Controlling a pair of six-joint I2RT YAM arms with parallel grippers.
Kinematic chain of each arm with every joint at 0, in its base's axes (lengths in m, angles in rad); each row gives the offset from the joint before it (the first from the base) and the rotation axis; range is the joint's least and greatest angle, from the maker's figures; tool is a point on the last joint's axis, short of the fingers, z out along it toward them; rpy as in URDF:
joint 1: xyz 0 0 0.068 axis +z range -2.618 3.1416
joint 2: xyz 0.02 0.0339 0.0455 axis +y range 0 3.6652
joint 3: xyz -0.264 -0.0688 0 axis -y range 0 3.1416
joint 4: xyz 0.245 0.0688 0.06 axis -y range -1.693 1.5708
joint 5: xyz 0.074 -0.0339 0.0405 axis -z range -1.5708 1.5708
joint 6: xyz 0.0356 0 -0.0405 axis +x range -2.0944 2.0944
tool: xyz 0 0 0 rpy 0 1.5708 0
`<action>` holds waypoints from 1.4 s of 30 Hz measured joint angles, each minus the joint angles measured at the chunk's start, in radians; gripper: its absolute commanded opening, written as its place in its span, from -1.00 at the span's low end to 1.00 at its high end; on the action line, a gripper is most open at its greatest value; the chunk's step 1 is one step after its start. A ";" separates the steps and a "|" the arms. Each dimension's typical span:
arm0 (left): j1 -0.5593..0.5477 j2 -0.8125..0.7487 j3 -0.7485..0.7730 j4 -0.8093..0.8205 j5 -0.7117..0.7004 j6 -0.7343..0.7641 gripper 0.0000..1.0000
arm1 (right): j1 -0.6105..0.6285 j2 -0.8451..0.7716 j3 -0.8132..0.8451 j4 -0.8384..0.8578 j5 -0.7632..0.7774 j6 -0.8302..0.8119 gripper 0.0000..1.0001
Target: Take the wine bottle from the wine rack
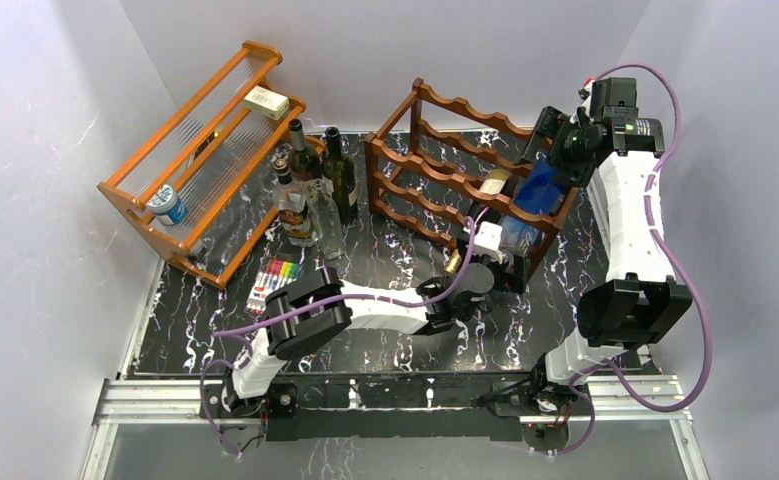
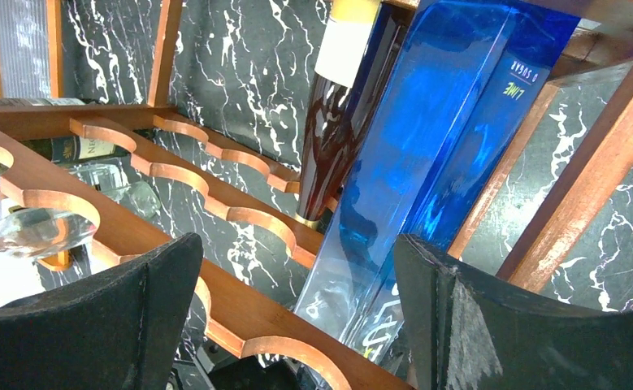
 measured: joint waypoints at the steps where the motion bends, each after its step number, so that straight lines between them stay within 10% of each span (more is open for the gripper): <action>1: 0.000 0.008 0.009 0.000 -0.004 -0.002 0.78 | 0.000 -0.002 0.000 0.000 0.000 0.000 0.96; 13: 0.011 0.020 0.040 0.029 -0.026 -0.024 0.71 | 0.000 -0.016 0.000 0.000 -0.002 -0.001 0.96; 29: 0.033 0.020 0.040 0.061 0.005 -0.030 -0.68 | 0.000 -0.040 0.000 -0.001 -0.006 0.000 0.96; 42: 0.058 -0.101 -0.125 0.085 0.112 -0.185 -1.00 | 0.004 -0.106 -0.084 0.056 -0.071 -0.037 0.96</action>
